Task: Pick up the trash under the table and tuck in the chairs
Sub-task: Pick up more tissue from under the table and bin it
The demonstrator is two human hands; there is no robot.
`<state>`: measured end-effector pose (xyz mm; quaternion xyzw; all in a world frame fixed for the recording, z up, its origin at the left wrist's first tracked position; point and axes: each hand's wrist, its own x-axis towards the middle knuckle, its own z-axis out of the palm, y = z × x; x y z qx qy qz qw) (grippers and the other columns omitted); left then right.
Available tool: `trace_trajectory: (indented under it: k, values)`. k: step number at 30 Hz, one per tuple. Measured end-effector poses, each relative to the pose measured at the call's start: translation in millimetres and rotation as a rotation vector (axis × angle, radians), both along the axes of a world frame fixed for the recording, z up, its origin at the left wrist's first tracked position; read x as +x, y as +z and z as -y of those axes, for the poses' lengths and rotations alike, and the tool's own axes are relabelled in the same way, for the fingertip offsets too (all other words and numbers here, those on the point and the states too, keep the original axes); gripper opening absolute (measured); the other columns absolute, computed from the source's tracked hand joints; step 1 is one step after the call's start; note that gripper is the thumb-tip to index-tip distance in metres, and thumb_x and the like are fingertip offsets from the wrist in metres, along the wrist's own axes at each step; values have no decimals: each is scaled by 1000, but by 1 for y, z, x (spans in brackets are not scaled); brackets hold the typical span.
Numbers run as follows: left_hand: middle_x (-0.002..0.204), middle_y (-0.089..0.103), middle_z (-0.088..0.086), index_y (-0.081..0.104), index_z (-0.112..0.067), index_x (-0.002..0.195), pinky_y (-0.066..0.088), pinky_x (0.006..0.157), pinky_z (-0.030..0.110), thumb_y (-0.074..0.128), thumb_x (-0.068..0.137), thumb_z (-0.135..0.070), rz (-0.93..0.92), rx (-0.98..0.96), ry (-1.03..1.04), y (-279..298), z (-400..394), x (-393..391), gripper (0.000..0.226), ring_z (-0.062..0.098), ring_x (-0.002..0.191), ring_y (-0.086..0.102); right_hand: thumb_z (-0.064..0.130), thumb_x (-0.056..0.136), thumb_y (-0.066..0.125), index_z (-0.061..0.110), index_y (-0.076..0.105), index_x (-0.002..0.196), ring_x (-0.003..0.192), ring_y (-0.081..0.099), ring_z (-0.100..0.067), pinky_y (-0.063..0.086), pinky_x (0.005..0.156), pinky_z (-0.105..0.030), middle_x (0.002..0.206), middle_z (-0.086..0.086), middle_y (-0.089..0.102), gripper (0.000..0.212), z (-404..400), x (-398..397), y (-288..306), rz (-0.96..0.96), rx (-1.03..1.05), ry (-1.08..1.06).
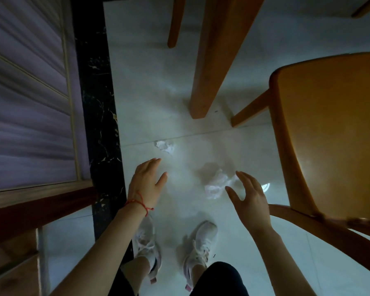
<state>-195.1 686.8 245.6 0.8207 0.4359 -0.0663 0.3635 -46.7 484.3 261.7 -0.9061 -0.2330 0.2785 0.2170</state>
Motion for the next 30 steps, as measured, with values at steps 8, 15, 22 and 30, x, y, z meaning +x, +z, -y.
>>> trace_trajectory:
  k: [8,15,22,30]
  values:
    - [133,49,19,45,-2,129,32,103,34,57,87,-20,41,20,25,-137,-7,15,47,32,126,40,31,82,65,13,52,128,120,52,-28,45,93,-38,132,-10,54,51,13,13,-121,74,-7,43]
    - [129,53,19,48,-3,127,34,100,34,57,86,-20,104,92,61,-237,-22,28,45,32,123,41,27,82,66,14,51,129,123,49,-25,38,94,-31,134,-7,53,51,6,17,-214,101,67,46]
    - [137,45,20,45,-2,129,27,107,32,64,81,-21,149,144,239,-322,-44,46,55,32,129,36,31,81,65,14,53,126,118,53,-25,40,92,-31,128,-9,57,49,-5,23,-282,209,213,100]
    - [128,51,21,52,-1,122,32,103,36,77,67,-18,163,148,177,-381,-58,73,63,36,121,41,39,80,58,15,53,124,115,52,-16,36,91,-14,123,-3,58,51,-5,24,-318,308,321,119]
